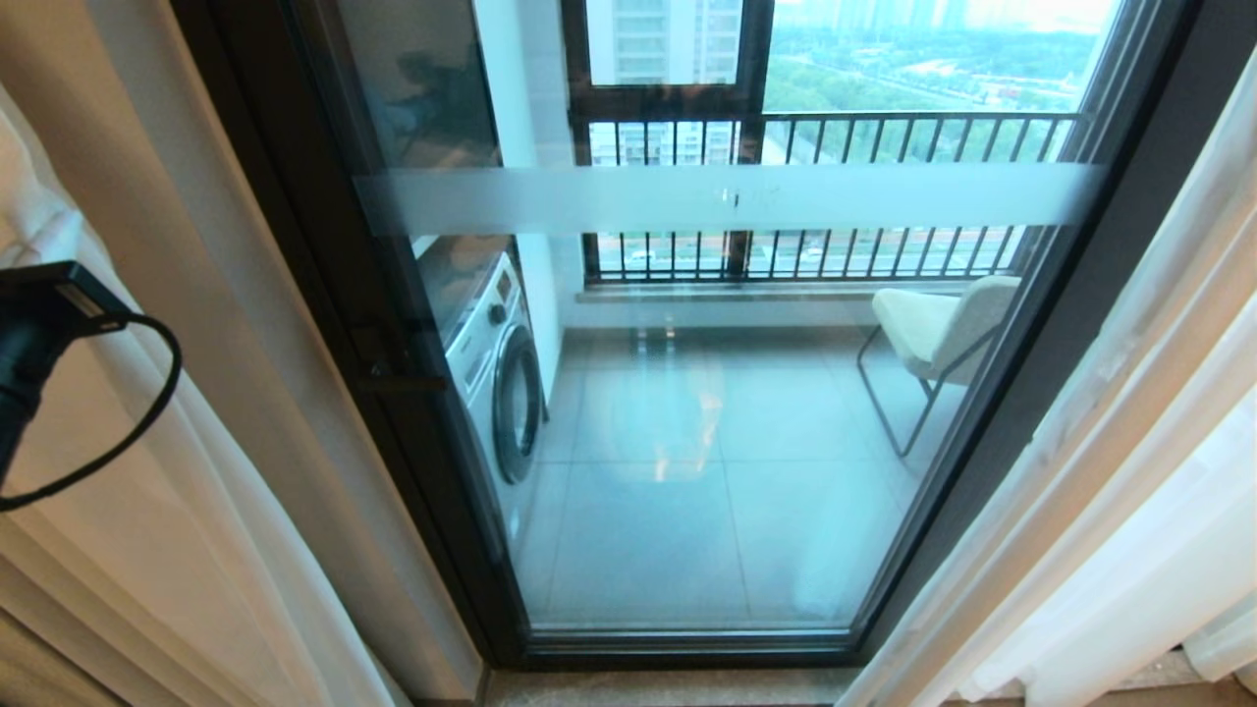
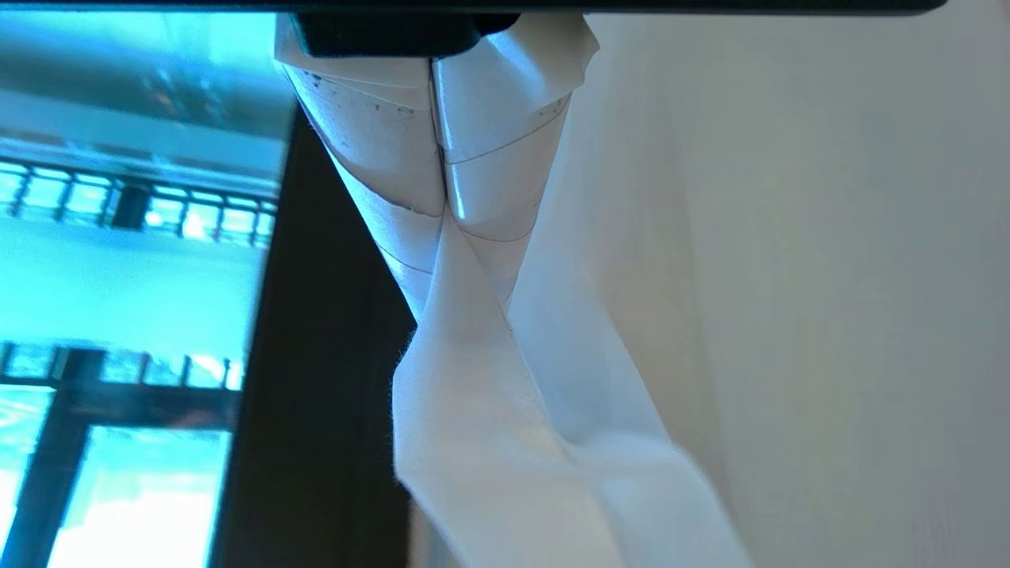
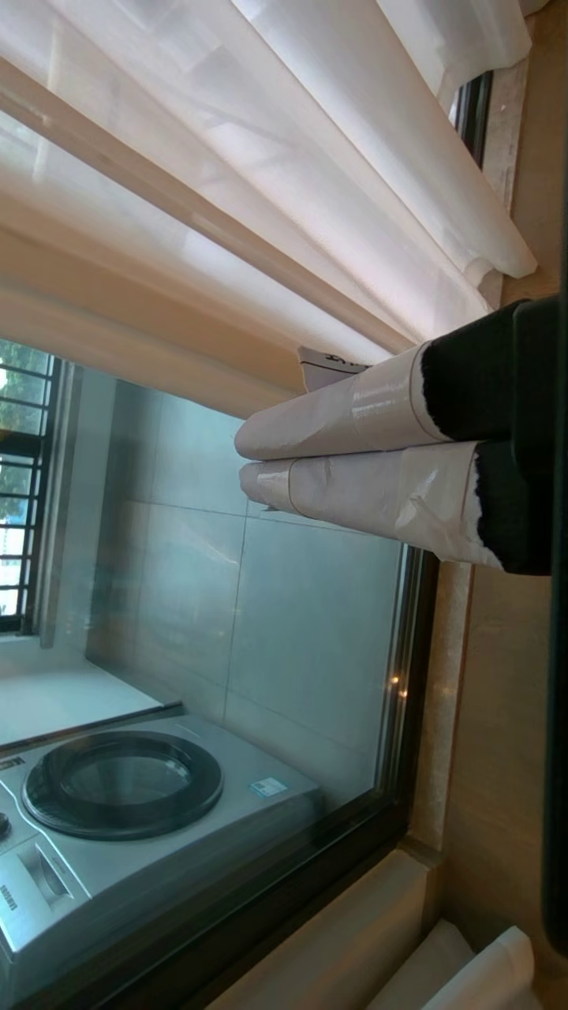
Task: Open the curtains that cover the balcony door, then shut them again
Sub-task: Close the inner curtains on both sides
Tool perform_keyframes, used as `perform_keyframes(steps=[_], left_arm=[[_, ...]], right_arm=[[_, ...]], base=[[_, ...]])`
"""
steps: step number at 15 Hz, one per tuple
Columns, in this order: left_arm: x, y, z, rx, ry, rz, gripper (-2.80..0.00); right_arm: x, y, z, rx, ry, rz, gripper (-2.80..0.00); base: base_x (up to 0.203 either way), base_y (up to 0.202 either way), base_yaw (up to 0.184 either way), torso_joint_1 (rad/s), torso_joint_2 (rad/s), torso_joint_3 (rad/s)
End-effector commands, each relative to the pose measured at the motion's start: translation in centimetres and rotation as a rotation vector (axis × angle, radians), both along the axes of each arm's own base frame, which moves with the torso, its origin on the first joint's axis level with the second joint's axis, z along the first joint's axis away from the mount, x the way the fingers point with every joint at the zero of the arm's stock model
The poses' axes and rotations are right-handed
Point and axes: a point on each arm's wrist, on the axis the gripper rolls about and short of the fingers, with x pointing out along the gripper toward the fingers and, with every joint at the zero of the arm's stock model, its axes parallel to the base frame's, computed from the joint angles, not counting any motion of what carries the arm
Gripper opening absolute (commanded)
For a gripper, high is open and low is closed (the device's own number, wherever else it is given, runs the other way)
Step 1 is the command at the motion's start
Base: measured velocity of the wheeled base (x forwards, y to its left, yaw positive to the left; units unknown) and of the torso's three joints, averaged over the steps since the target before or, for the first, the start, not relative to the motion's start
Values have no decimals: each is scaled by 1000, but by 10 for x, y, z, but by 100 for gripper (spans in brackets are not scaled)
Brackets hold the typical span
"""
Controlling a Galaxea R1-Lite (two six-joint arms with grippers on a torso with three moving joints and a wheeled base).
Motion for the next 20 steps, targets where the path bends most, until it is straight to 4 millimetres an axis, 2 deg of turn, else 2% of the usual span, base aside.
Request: perform_keyframes(steps=[1, 5, 10, 20], left_arm=[[-9, -9, 2, 1, -16, -30, -280], [-7, -18, 1, 0, -12, -73, -280], [-6, -20, 1, 30, -8, -144, -280], [0, -20, -2, 25, 5, -152, -280]], right_arm=[[0, 0, 0, -1, 1, 1, -280], [0, 0, 0, -1, 1, 1, -280], [0, 0, 0, -1, 1, 1, -280], [0, 0, 0, 1, 1, 2, -280]], base=[[0, 0, 0, 0, 0, 0], [0, 0, 0, 0, 0, 0], [0, 0, 0, 0, 0, 0], [0, 0, 0, 0, 0, 0]])
